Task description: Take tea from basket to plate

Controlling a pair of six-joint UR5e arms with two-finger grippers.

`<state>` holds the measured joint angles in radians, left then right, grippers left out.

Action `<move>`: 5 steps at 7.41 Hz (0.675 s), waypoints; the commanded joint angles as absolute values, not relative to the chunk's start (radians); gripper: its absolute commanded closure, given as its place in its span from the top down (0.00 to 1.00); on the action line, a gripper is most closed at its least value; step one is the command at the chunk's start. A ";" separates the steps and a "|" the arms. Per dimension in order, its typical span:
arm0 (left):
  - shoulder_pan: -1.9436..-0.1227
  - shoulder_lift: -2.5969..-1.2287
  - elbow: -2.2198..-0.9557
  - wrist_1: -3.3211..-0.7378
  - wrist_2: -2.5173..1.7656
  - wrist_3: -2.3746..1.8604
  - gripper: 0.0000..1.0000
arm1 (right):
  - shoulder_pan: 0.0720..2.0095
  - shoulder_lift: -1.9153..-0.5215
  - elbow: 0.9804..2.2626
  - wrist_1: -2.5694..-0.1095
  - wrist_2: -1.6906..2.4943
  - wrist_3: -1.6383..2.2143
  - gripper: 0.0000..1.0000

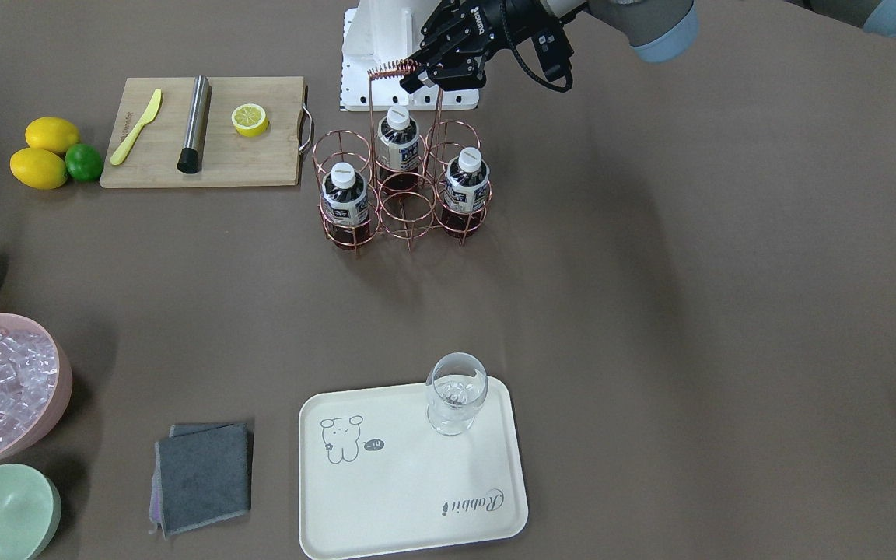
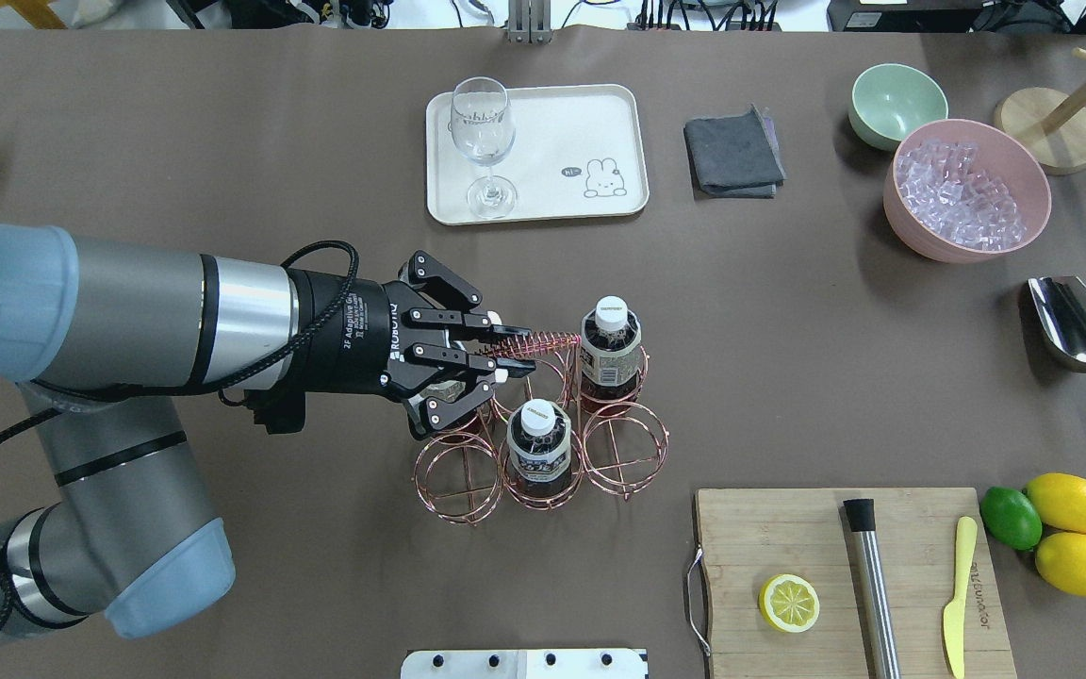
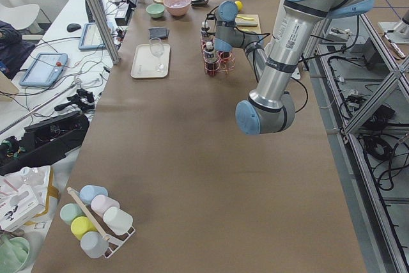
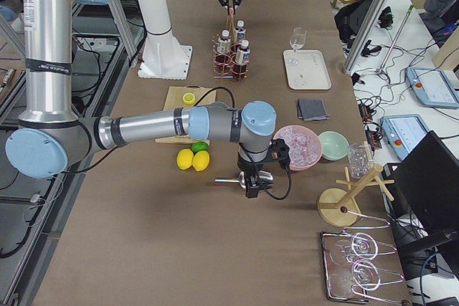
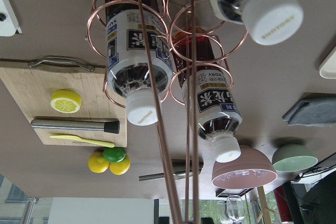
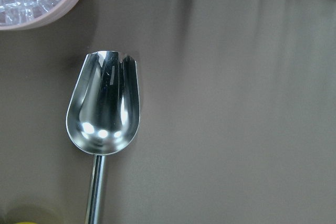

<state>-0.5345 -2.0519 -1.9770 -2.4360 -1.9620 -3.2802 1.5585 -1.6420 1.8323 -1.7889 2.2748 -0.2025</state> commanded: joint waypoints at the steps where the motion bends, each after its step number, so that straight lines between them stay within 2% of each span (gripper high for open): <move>1: -0.534 -2.051 -1.976 -2.437 -1.962 -3.278 0.00 | 1.557 -1.640 1.830 -1.787 2.273 -0.202 0.99; 3: -0.532 -2.051 -1.977 -2.437 -1.962 -3.278 0.00 | 1.555 -1.635 1.835 -1.735 2.339 -0.198 0.99; 5: -0.532 -2.051 -1.977 -2.437 -1.965 -3.280 0.00 | 1.493 -1.629 1.928 -1.798 2.391 -0.073 0.99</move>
